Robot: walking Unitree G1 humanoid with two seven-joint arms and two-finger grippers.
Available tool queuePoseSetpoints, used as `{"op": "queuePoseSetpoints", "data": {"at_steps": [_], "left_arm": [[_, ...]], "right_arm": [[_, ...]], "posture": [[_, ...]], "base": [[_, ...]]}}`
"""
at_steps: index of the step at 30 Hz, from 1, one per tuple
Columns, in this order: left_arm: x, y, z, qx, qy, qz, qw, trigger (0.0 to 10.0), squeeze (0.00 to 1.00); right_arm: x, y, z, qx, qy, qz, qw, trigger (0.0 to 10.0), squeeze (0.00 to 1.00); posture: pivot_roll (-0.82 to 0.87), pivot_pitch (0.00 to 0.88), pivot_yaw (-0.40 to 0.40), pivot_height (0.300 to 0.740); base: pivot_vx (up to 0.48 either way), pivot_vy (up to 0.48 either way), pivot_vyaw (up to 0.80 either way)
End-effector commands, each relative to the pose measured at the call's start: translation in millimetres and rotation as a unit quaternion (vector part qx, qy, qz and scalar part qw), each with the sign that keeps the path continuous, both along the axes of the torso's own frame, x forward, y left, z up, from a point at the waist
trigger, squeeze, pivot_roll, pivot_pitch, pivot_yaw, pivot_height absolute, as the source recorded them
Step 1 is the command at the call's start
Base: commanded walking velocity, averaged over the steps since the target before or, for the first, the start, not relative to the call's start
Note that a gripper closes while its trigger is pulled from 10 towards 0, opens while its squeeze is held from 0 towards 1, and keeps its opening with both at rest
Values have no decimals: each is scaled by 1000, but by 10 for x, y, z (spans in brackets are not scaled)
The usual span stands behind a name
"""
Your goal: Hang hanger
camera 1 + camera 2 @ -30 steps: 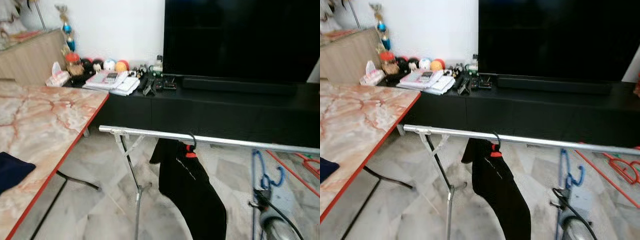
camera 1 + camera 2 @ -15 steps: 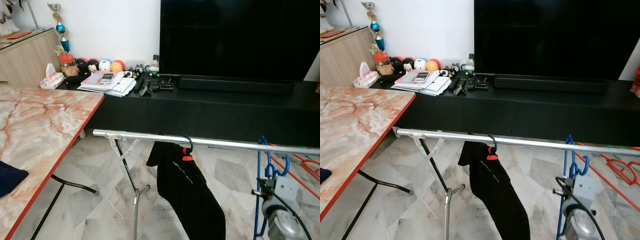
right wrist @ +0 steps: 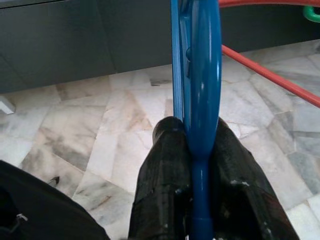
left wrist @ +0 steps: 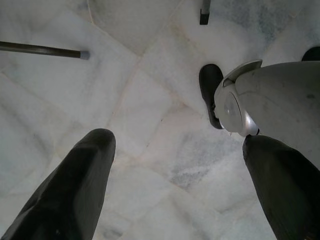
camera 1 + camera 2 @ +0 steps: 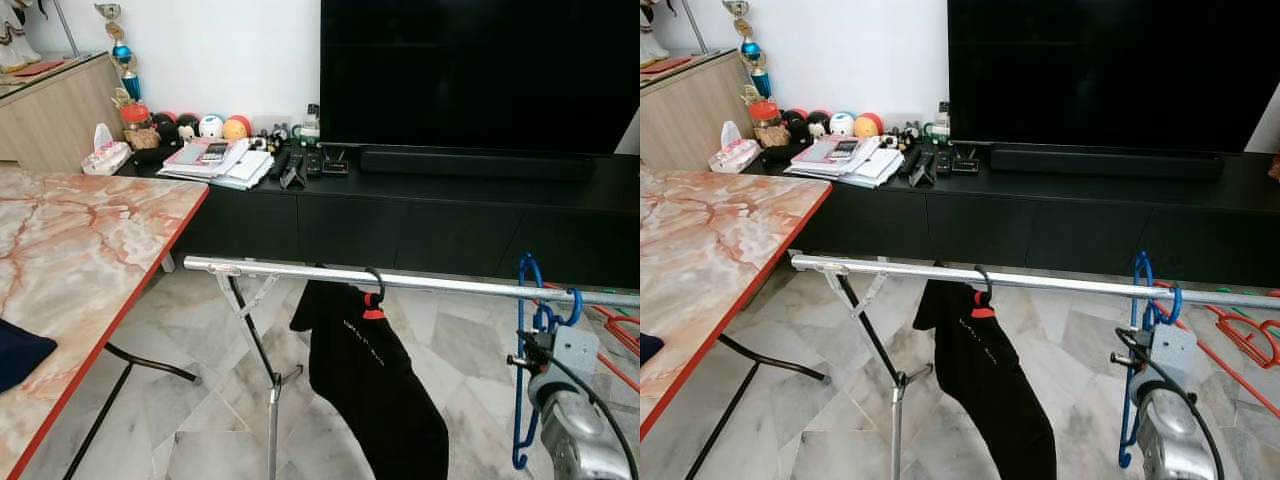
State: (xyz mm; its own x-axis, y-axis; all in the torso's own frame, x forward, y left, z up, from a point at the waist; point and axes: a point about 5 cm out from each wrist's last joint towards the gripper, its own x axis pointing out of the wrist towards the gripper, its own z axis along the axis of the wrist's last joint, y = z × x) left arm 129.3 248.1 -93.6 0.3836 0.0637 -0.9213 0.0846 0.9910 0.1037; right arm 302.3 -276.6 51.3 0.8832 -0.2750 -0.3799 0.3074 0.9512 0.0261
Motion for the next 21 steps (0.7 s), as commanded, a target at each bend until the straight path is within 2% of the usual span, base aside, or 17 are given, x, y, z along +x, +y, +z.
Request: {"op": "queuePoseSetpoints", "data": {"at_steps": [1,6,21], "left_arm": [[-50,16,-13,5,13,-5,1000,10000,0],[-50,20,-12,5,14,-5,1000,10000,0],[-58,28,-12,6,16,-7,1000,10000,0]], "right_arm": [[17,-22,12,1,5,1,1000,10000,0],[101,43,20,10,22,33,999,10000,0],[204,139,32,12,46,93,995,10000,0]], "posture": [[21,15,-4,740],[26,14,-1,740],[32,18,3,740]], "base": [[0,0,0],[0,0,0],[0,0,0]]}}
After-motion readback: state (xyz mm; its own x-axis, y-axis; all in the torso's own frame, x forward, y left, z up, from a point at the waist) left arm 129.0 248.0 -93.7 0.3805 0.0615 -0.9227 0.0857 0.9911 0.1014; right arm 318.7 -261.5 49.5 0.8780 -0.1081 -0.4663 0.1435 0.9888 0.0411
